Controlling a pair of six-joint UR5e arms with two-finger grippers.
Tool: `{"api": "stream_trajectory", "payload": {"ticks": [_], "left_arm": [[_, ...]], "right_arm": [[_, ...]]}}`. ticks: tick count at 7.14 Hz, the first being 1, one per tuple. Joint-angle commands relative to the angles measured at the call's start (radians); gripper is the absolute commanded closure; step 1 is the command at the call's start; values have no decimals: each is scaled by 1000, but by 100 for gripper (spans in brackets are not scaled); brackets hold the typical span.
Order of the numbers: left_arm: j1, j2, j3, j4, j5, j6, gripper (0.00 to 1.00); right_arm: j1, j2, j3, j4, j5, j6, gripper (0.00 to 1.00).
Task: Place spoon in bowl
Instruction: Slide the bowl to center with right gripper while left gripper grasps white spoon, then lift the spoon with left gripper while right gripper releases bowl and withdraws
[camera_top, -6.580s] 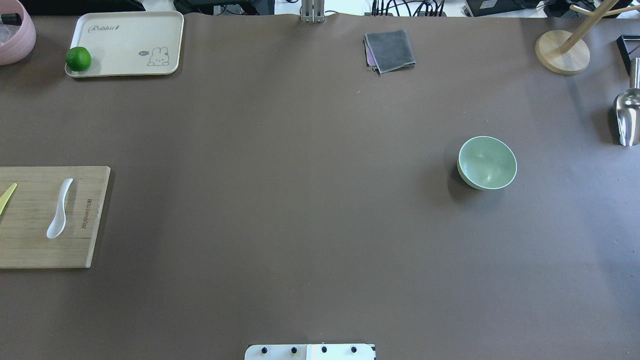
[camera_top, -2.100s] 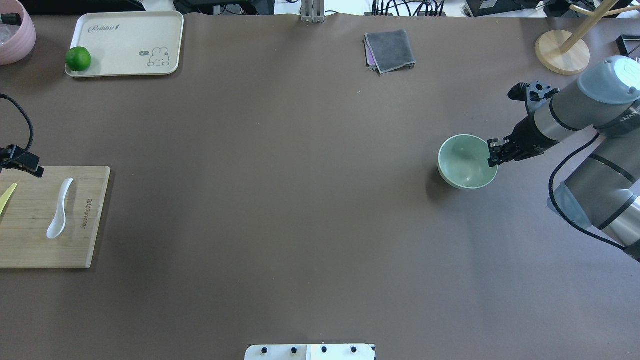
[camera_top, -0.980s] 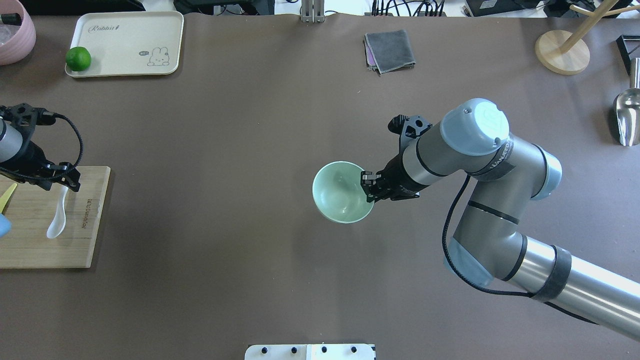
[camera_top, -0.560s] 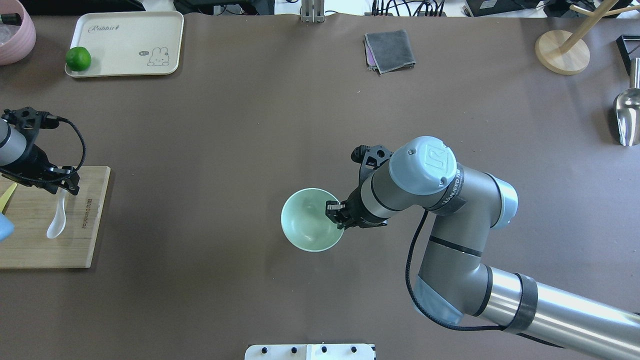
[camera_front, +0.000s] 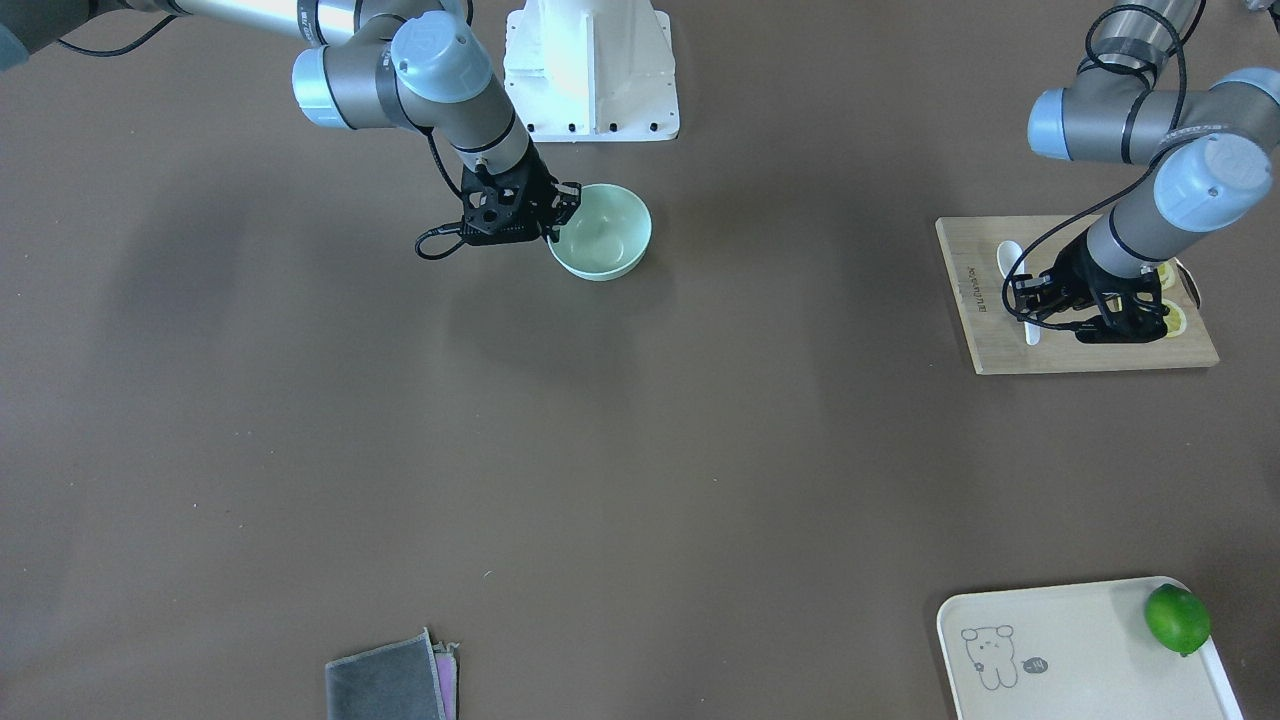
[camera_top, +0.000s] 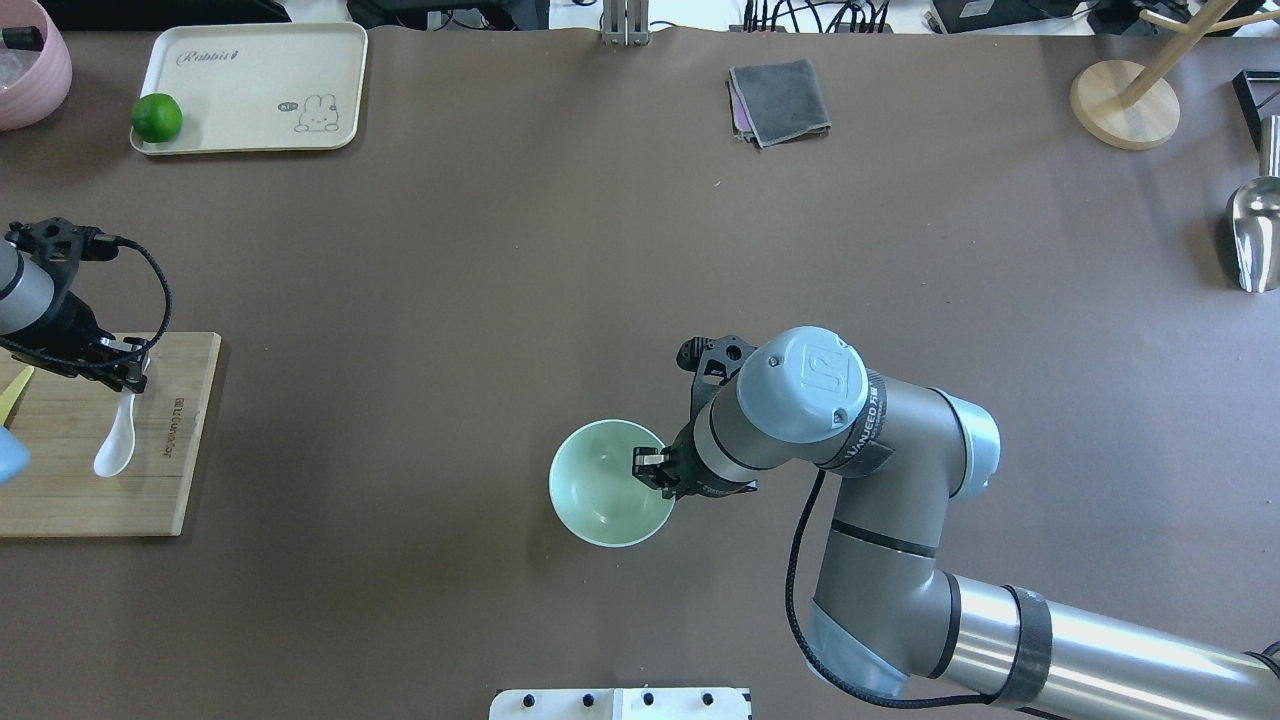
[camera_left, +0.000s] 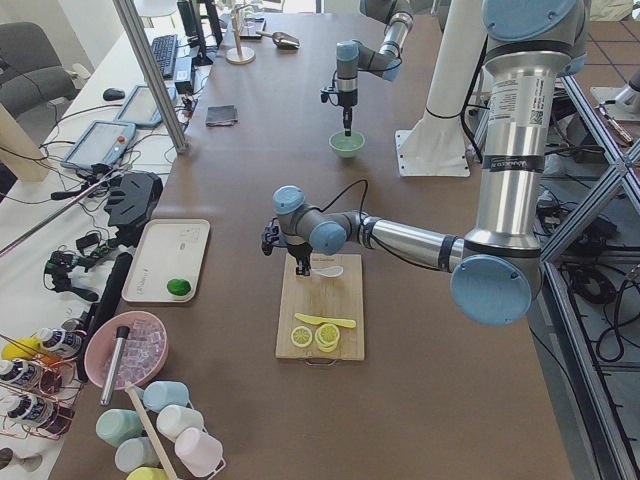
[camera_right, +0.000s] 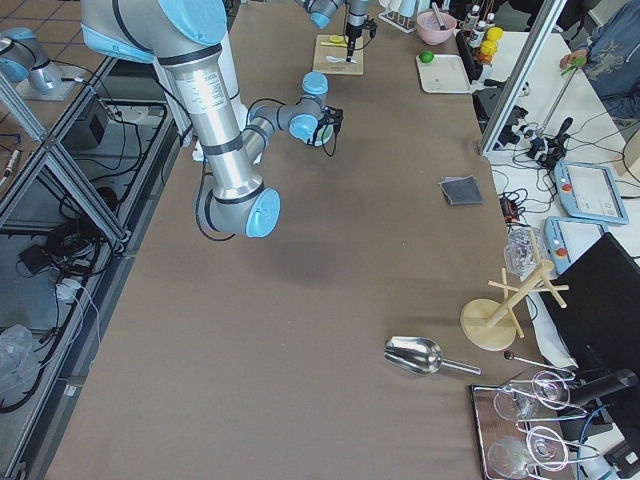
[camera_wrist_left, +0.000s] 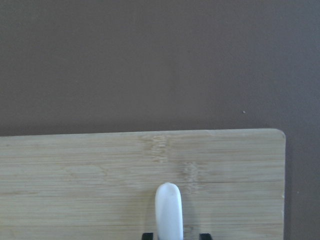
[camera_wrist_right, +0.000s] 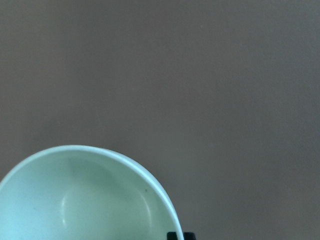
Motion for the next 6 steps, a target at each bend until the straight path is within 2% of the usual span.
{"api": "stream_trajectory", "payload": {"ticks": [1,3,5,6], "left_arm": [[0,0,1,0,0,-1,100],[0,-8,-2,3,0,-4,100],[0,-87,-19,17,-8,-91,100],[0,-124,-53,35,-12,-139,100]], "right_arm": [[-12,-3,8,1,-20,0,1],[15,-11,38,-1,-7,-9,0],[159,-147,190,-13,135,-24,0],[225,-222,235,-15,188,-103,0]]}}
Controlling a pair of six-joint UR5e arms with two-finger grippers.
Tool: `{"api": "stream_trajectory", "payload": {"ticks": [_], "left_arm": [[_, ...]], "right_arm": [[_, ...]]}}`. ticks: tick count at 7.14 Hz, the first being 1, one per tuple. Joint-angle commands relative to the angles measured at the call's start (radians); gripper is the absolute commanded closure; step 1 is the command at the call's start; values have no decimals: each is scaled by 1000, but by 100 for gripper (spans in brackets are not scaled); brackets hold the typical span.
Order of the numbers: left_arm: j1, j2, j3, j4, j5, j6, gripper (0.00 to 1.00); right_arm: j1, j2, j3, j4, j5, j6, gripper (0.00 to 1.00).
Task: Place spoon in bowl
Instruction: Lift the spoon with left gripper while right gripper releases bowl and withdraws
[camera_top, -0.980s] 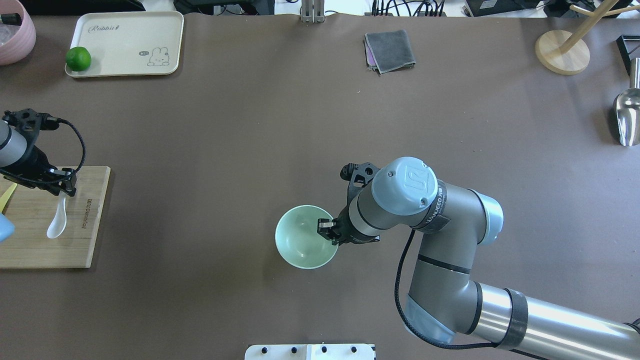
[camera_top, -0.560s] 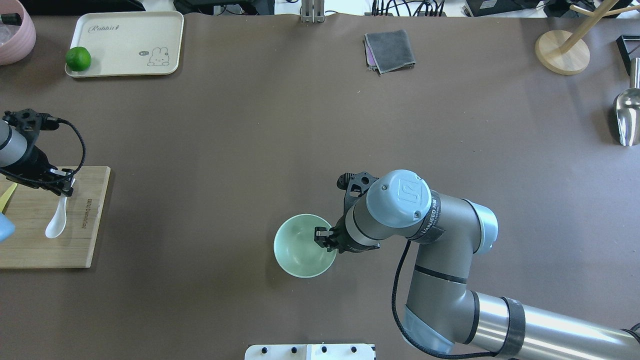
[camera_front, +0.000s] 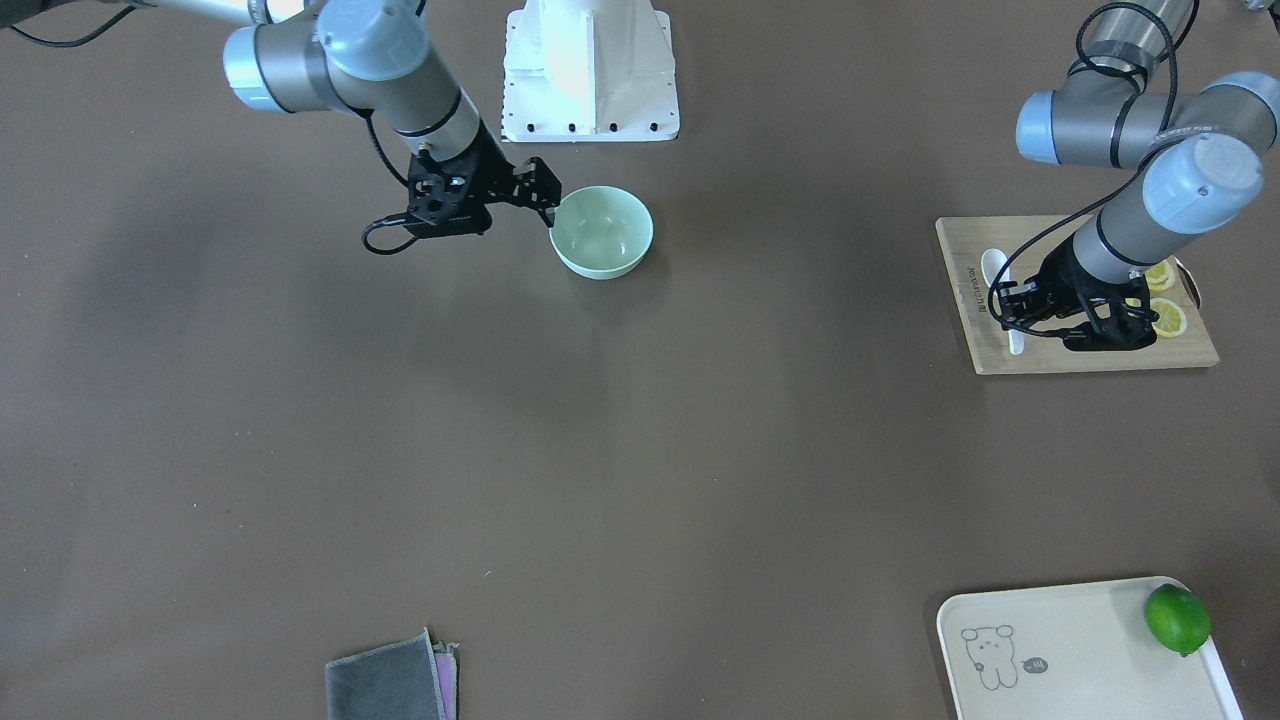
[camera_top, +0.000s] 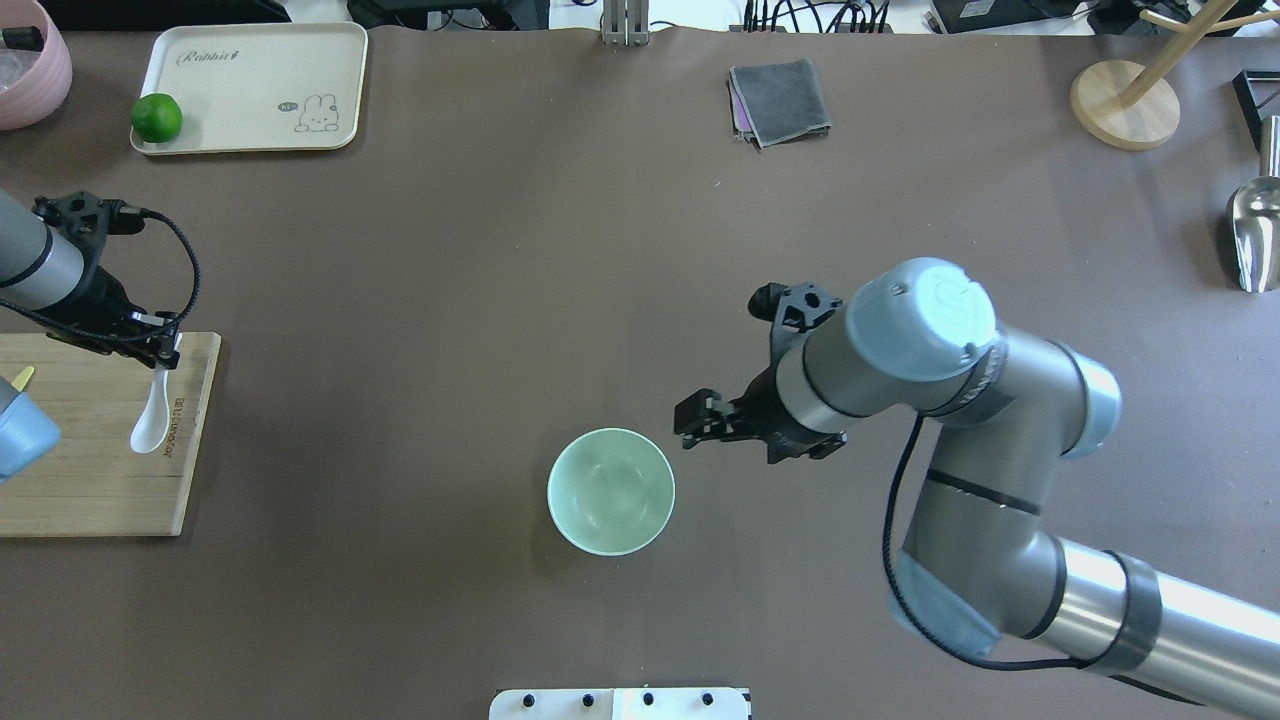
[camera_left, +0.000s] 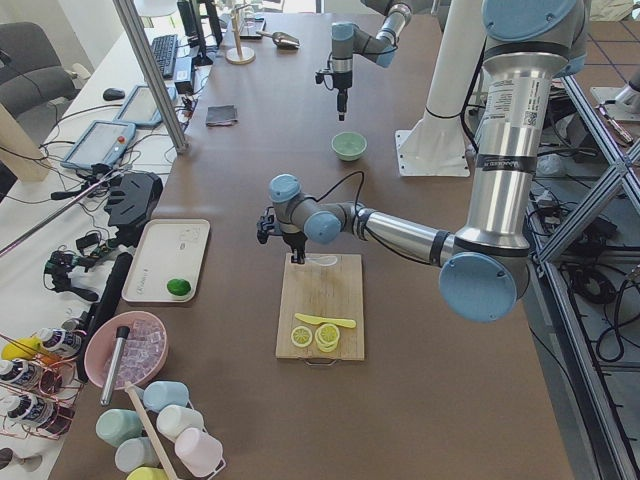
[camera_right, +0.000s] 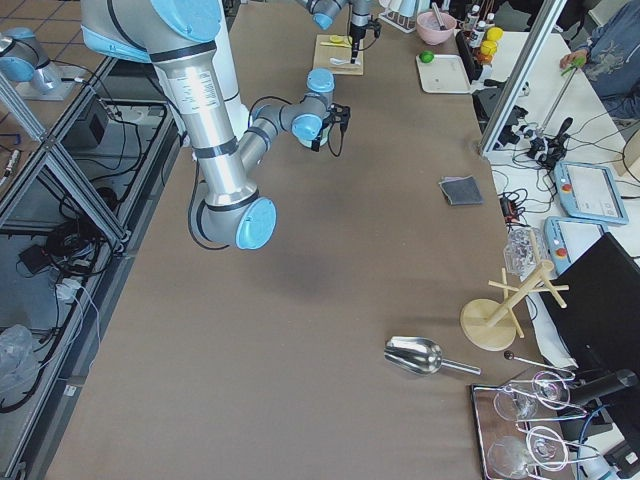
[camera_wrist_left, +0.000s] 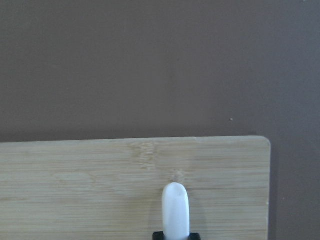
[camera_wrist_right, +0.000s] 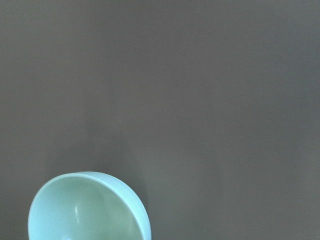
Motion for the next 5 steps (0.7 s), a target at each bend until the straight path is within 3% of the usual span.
{"api": "stream_trajectory", "payload": {"ticks": [1,2,5], "left_arm": [[5,-99,-87,98,-6,-108,100],[39,-159,-146,180,-4,-168,100],[229,-372,-139,219,54,-468,100]], "right_arm": [[128,-157,78,-1,100,-146,0],[165,-217,78,-1,110,-211,0],[264,-349,75,8,138,-428,0]]}}
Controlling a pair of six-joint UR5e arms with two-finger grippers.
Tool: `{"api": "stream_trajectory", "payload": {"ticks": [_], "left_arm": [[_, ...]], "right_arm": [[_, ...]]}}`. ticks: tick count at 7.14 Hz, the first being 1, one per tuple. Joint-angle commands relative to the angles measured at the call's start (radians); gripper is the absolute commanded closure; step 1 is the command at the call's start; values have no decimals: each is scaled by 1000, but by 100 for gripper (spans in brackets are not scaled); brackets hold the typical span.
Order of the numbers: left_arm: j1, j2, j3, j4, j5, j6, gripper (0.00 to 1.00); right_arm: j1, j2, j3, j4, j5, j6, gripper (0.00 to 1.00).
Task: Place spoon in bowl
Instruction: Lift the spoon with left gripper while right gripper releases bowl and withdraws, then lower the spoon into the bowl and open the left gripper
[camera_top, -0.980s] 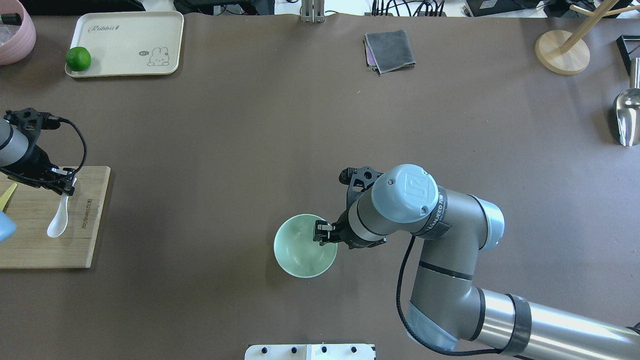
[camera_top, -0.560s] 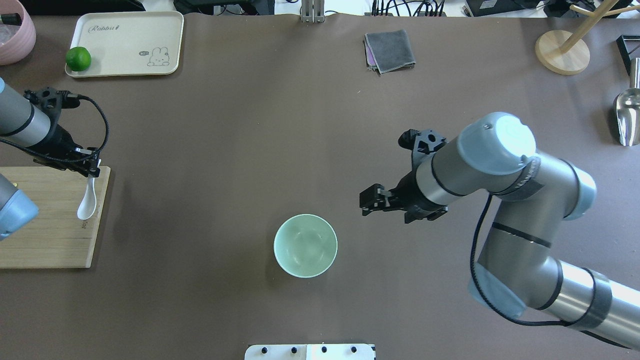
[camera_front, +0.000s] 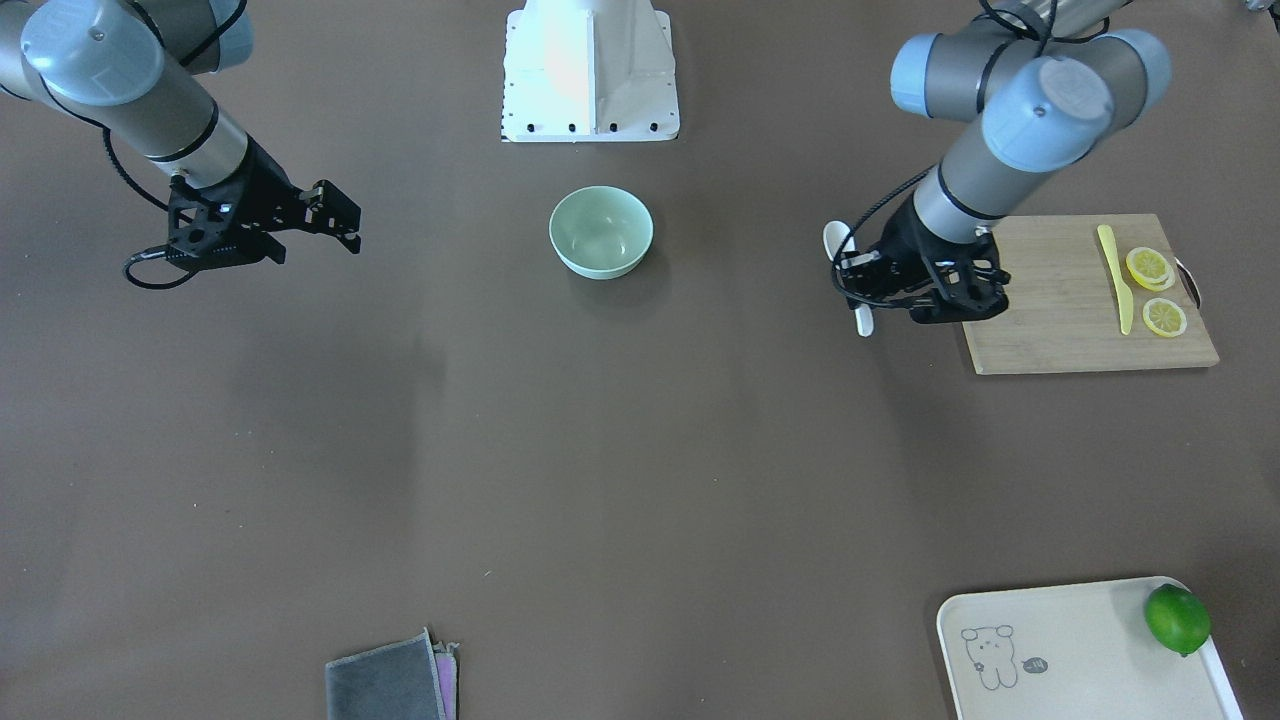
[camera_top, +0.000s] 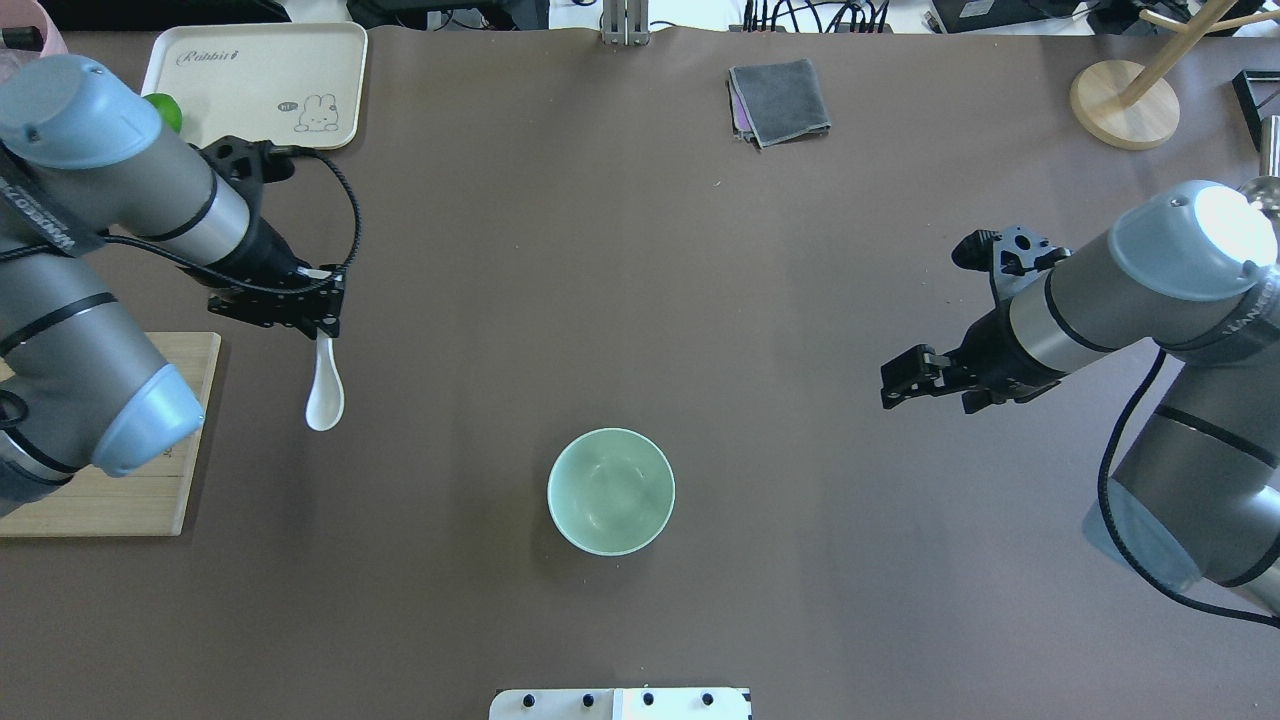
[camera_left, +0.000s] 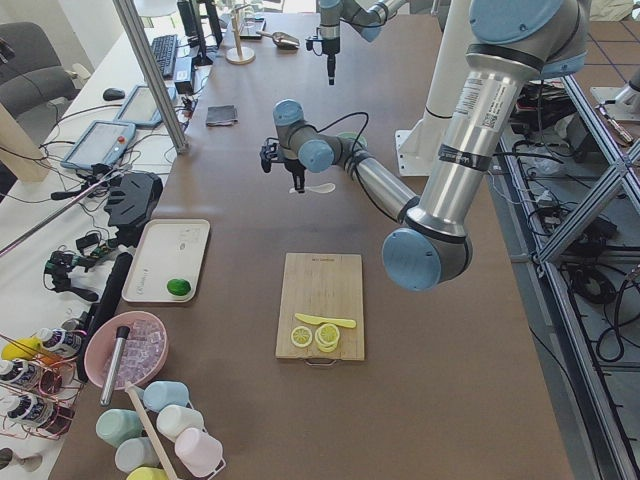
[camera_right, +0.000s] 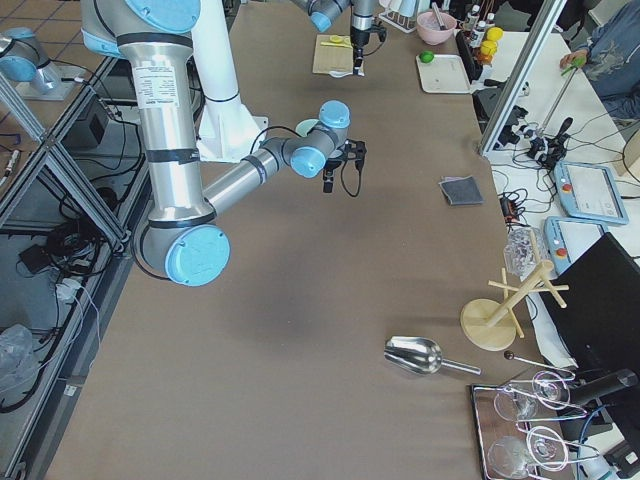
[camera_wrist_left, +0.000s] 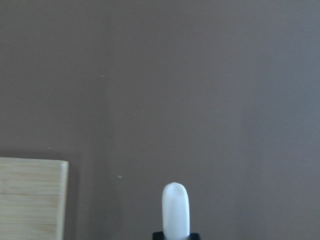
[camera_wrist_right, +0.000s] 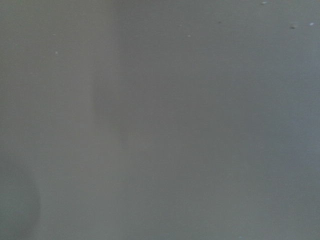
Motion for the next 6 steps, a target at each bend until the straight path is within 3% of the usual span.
{"api": "stream_trajectory", "payload": {"ticks": [1,3,5,6], "left_arm": [[145,-147,29,8,92,-197,100],[221,-293,148,7,161,-291,100],[265,-321,181,-3,195,-324,100],[269,-320,180,-1,203,-324,12]], "right_arm": [[59,-80,-1,7,4,-111,0],[89,-115,-3,8,4,-155,0],[97,-132,-4,8,3,-160,0],[109,-143,-3,10,3,-160,0]]}}
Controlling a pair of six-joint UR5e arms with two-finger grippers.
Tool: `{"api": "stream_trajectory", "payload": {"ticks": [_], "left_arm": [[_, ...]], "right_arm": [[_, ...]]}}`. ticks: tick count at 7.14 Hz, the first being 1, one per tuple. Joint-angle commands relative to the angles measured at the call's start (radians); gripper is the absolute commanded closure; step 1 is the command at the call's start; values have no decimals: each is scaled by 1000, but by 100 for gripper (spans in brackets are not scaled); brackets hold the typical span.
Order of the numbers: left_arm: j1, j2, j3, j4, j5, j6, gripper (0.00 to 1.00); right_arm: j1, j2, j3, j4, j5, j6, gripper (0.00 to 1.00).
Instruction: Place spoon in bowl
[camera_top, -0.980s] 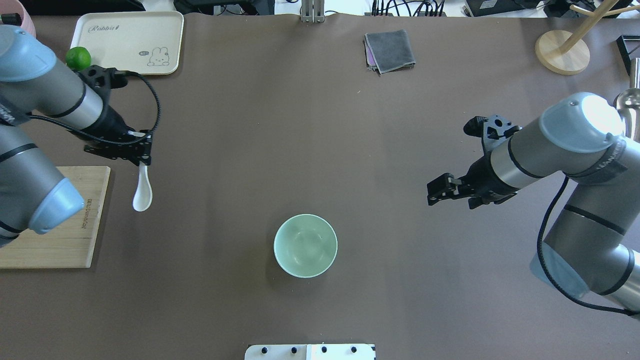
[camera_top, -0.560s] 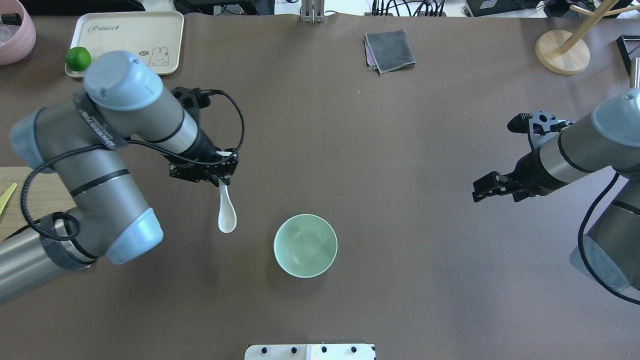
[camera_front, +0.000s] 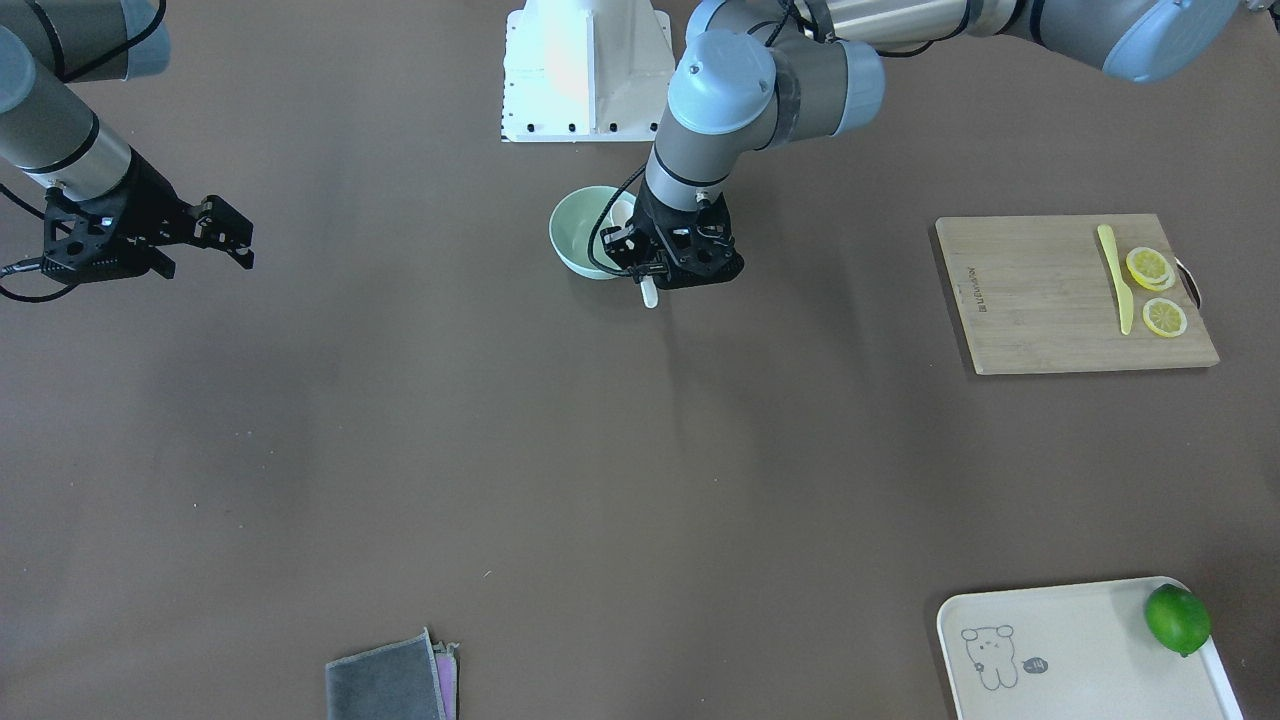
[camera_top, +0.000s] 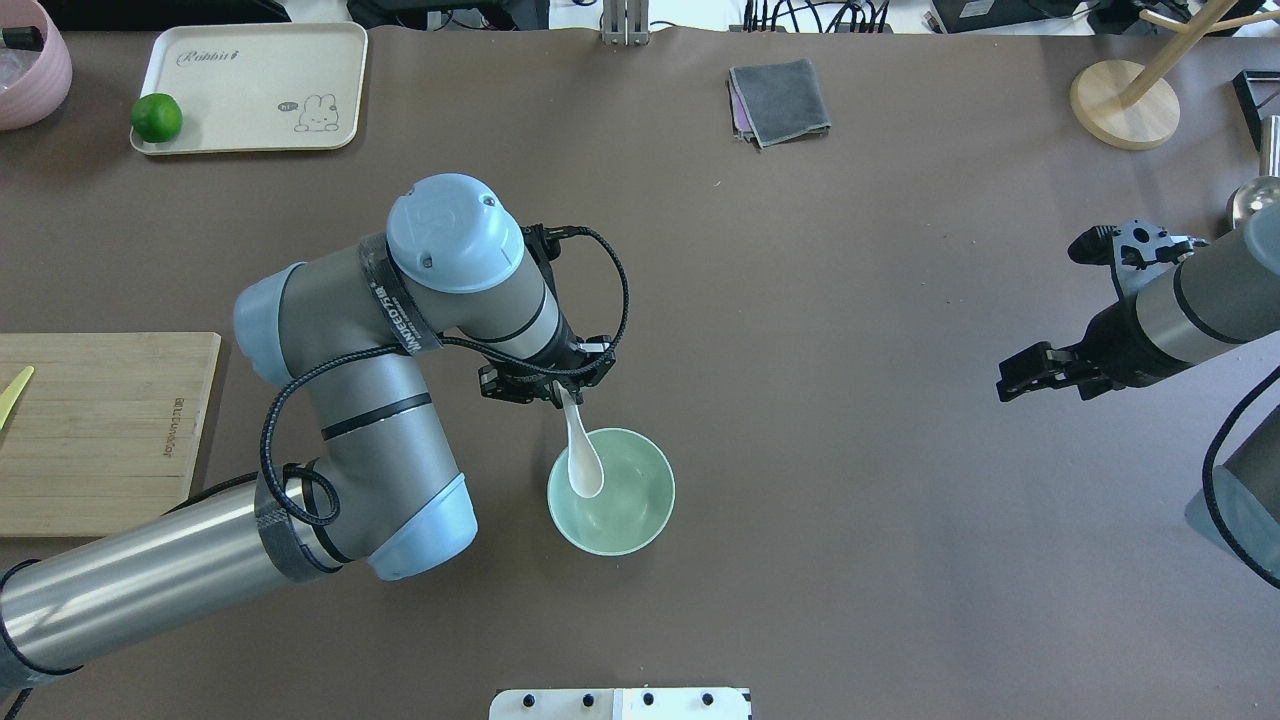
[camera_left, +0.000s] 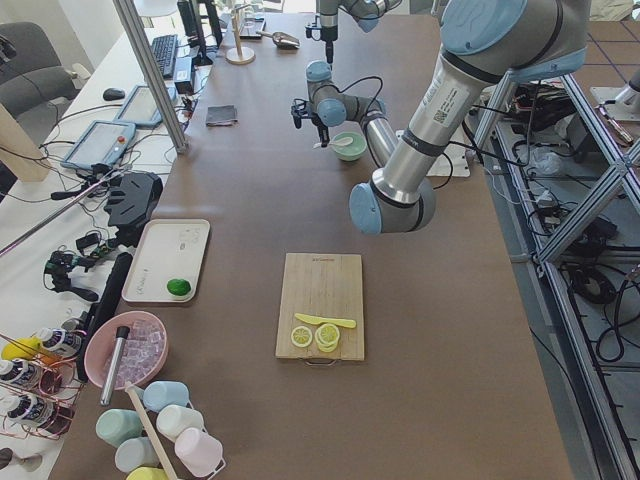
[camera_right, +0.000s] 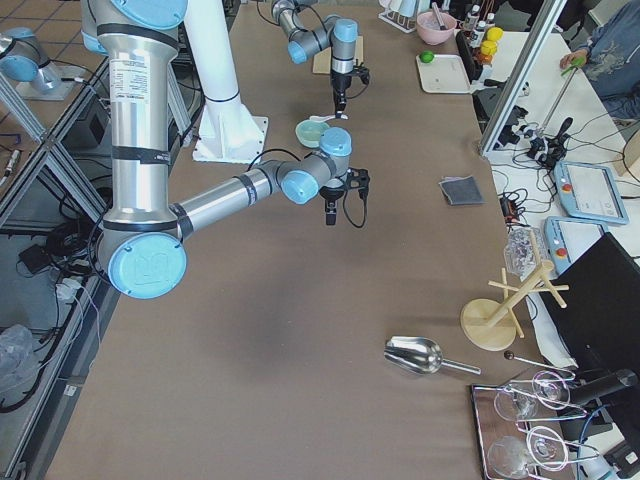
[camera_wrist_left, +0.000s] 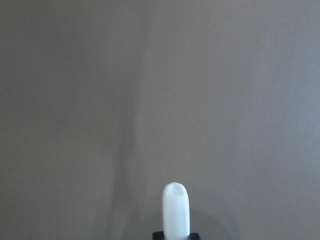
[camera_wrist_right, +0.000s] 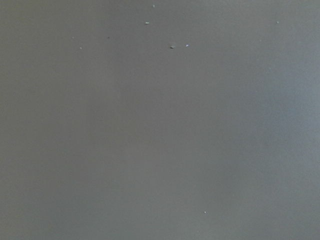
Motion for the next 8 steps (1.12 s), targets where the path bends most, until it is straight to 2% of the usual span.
{"api": "stream_trajectory", "payload": {"ticks": [1,3,5,7,8], "left_arm": [[13,-6,-1,1,13,-8,2],[-30,8,-48,65,2,45,2],[-129,78,-244,327,-8,354,2],[-313,207,-294,371,-76,711,2],[-431,300,-296,371,-143,932,2]], "right_arm": [[37,-27,1,1,1,-9,0],[108,-76,-5,0,24,-131,0],[178,-119,-8,-5,53,-215,0],[237,-148,-19,-11,67,-313,0],[261,-148,-33,-13,75,-337,0]]}}
